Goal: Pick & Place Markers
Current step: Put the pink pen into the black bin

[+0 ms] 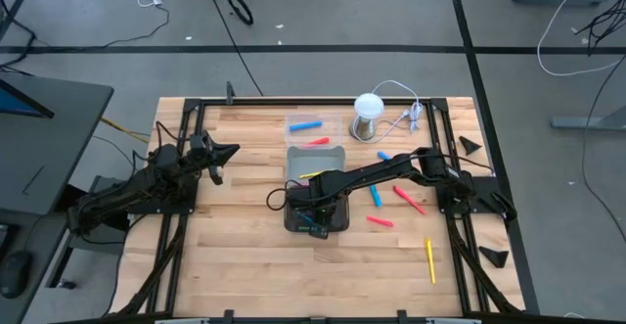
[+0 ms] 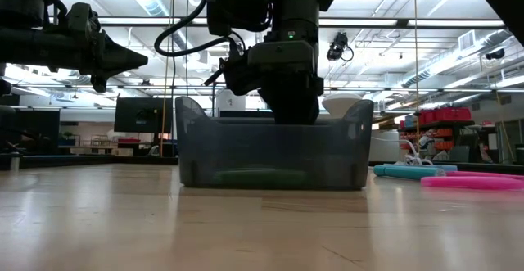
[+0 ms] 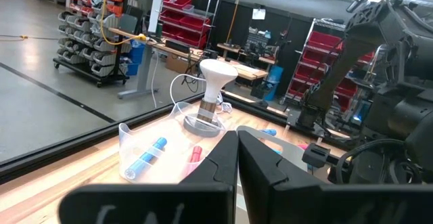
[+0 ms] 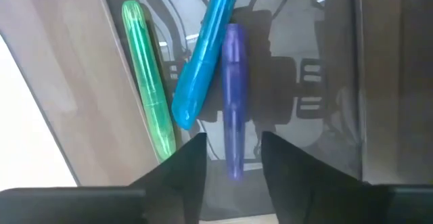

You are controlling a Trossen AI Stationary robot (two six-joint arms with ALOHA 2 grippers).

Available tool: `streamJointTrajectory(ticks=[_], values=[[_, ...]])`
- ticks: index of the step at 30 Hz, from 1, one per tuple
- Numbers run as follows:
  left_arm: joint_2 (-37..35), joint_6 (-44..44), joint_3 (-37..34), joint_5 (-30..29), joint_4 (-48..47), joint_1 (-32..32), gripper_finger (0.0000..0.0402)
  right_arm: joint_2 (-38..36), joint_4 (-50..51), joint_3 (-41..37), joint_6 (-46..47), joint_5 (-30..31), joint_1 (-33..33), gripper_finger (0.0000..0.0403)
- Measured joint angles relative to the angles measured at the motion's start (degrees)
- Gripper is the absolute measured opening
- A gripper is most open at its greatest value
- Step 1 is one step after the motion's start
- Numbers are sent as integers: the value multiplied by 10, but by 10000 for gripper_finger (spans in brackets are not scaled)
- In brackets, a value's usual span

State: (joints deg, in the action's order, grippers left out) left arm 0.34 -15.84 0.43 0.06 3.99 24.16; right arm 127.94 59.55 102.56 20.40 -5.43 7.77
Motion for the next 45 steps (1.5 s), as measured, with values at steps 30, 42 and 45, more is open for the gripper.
streamJointTrajectory(ticks=[30, 42, 45], values=[[0, 0, 0, 0, 0, 0, 14, -78, 71, 7, 10, 1, 12, 157], [0, 0, 0, 0, 0, 0, 14, -97, 124, 7, 33, 1, 13, 157], [0, 0, 0, 0, 0, 0, 14, -98, 128, 7, 39, 2, 16, 157]])
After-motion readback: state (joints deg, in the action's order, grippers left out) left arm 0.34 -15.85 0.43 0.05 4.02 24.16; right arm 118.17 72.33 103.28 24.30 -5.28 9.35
